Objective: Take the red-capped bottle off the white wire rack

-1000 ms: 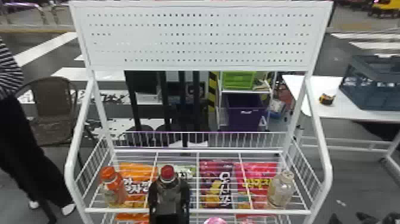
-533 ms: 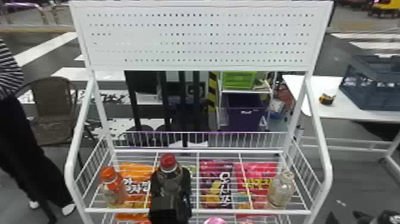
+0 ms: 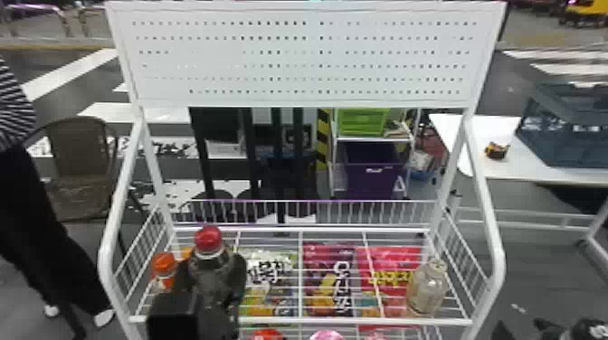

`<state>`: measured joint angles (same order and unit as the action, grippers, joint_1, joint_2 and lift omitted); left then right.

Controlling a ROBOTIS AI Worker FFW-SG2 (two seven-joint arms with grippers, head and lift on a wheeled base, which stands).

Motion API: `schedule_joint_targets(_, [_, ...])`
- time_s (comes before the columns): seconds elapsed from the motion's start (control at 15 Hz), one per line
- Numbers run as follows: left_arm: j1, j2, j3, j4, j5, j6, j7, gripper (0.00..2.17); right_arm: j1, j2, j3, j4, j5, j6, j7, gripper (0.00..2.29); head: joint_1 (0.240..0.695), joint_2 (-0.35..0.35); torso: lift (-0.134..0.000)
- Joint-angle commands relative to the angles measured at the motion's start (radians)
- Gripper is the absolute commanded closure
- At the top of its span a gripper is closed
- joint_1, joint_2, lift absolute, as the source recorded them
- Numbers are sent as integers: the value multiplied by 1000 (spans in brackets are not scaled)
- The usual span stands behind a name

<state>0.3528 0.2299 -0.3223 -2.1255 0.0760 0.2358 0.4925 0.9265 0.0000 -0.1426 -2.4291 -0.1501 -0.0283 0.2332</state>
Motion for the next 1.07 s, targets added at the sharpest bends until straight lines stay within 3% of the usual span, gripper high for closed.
schedule_joint_targets(0.0, [80,5,101,-93,2,46,-34,1909,0,1,6,-1,1,0,0,508,499,0,0])
schedule_joint_targets(0.2, [129,3,170,-114,18,46,-88,1909,0,1,12,2,1,0,0,508,499,0,0])
schedule_joint_targets(1.0, [127,-9,152,-110,11,15,-83,1902,0,1,21,1,9,0,0,508,499,0,0])
